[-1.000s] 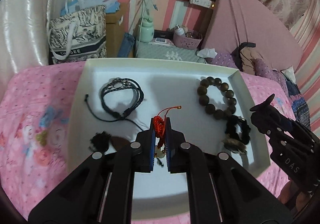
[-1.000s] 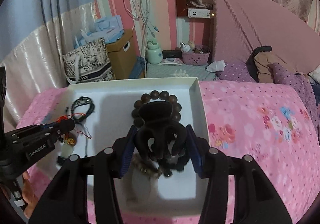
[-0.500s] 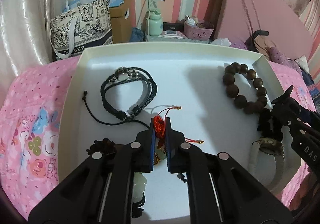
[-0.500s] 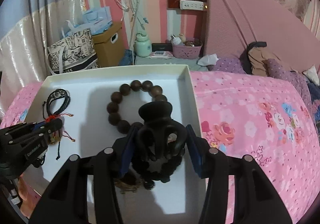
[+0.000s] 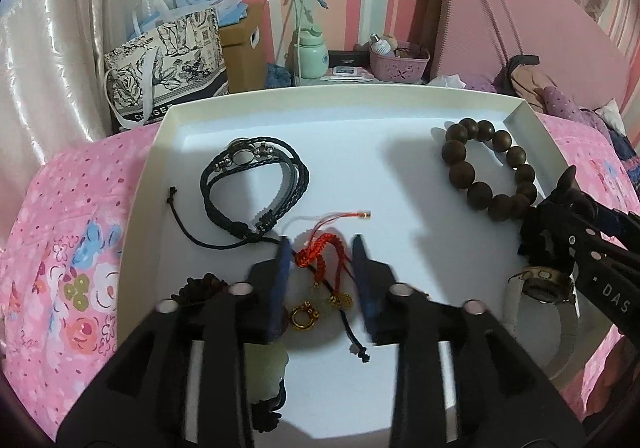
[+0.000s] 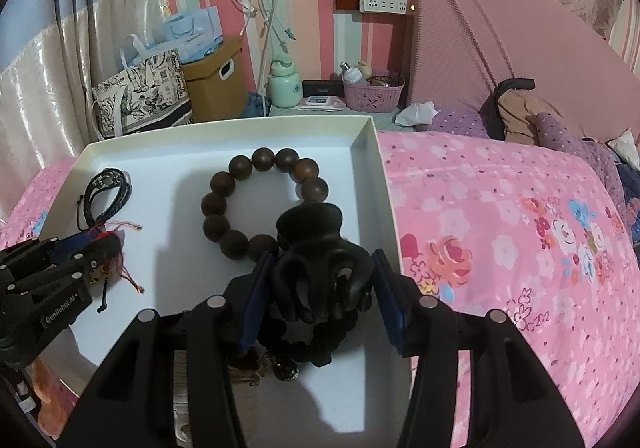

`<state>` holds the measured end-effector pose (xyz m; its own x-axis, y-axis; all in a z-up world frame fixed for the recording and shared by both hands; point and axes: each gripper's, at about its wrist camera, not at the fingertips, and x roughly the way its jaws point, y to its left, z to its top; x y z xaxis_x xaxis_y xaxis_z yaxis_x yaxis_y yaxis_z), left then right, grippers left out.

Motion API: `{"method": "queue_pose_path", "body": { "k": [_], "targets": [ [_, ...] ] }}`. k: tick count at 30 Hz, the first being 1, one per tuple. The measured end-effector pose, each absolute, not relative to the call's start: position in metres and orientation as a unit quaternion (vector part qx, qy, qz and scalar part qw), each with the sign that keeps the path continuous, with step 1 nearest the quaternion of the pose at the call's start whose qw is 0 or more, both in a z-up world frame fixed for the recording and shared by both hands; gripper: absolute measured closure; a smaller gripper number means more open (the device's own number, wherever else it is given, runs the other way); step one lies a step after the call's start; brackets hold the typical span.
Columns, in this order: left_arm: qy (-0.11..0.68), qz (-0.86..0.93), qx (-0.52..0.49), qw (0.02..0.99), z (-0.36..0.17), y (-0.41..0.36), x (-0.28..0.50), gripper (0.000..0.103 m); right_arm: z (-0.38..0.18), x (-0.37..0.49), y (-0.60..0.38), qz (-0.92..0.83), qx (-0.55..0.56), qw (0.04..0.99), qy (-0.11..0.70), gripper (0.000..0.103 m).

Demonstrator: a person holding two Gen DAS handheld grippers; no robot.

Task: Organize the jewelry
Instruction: 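Open both tools to release the charm and claw clip into the tray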

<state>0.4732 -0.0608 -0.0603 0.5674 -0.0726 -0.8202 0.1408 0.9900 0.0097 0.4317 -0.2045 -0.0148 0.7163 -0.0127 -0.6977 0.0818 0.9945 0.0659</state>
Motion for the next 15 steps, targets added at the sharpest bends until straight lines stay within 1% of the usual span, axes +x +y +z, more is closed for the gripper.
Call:
{"method": "queue_pose_path", "body": {
  "k": [1, 2, 5, 7, 9, 11, 13, 14, 15],
  "targets": [
    [0.459, -0.06, 0.037, 0.886, -0.059, -0.061, 0.472, 0.058, -0.015, 0.431, -0.205, -0.025, 0.046, 0.925, 0.376, 0.05],
    [0.457, -0.059, 0.038, 0.887, -0.057, -0.062, 0.47, 0.057, -0.014, 0.431, -0.205, -0.026, 0.047, 0.926, 0.374, 0.046],
    [0.453, -0.058, 0.039, 0.889, -0.049, -0.063, 0.465, 0.056, -0.008, 0.428, -0.208, -0.02, 0.055, 0.927, 0.371, 0.044],
    [0.458, -0.061, 0.037, 0.886, -0.042, -0.063, 0.46, 0.053, -0.003, 0.424, -0.208, -0.017, 0.058, 0.928, 0.367, 0.043],
    [0.459, -0.056, 0.044, 0.886, -0.033, -0.062, 0.452, 0.051, 0.005, 0.415, -0.206, -0.015, 0.053, 0.93, 0.364, 0.039],
    [0.453, -0.053, 0.054, 0.888, -0.02, -0.058, 0.441, 0.048, 0.015, 0.401, -0.206, -0.016, 0.05, 0.933, 0.357, 0.038],
    [0.441, -0.05, 0.057, 0.894, 0.0, -0.045, 0.422, 0.038, 0.026, 0.385, -0.209, -0.011, 0.061, 0.936, 0.347, 0.036],
    [0.437, -0.048, 0.053, 0.896, 0.008, -0.04, 0.414, 0.035, 0.031, 0.376, -0.21, -0.007, 0.067, 0.937, 0.343, 0.031],
    [0.43, -0.046, 0.047, 0.9, 0.019, -0.031, 0.401, 0.028, 0.038, 0.363, -0.209, -0.002, 0.069, 0.939, 0.338, 0.028]
  ]
}}
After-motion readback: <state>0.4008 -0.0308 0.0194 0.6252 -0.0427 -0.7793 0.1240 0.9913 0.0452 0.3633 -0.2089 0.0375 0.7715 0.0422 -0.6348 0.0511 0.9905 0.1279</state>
